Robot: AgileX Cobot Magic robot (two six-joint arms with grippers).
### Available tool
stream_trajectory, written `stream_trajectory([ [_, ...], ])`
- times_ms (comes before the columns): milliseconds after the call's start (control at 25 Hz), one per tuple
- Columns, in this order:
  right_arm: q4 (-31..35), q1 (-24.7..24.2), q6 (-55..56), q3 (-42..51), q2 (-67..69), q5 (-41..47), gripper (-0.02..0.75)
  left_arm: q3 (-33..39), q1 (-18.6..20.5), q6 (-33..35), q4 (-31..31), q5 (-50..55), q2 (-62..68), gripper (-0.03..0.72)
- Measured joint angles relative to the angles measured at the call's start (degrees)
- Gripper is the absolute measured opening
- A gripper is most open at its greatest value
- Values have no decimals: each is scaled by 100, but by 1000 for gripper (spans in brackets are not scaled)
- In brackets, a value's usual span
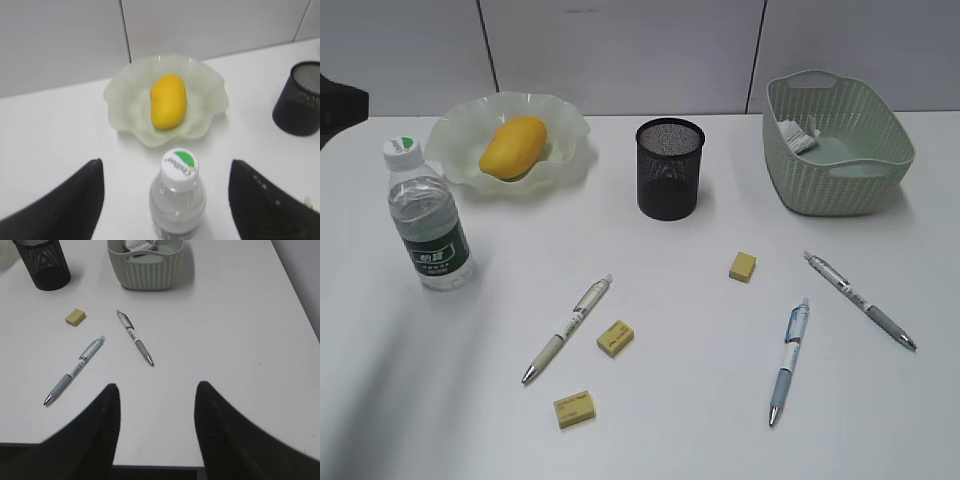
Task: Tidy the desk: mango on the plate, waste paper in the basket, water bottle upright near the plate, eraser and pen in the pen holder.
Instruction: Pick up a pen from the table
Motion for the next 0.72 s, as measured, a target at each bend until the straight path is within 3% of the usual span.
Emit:
stream_trajectory([
  [200, 0, 0, 0, 0, 0, 0, 391, -1114, 218, 0, -24, 2443, -13, 581],
  [400, 0, 0, 0, 0, 0, 0, 389, -2029, 1113, 49, -24, 4232, 259, 580],
  [560, 0, 0, 0, 0, 0, 0, 389, -2357, 1615, 103, -229, 5067, 760, 576],
  [720, -5, 0, 0, 0, 0, 0, 389, -2386, 1799, 398, -326, 5475, 1087, 575],
])
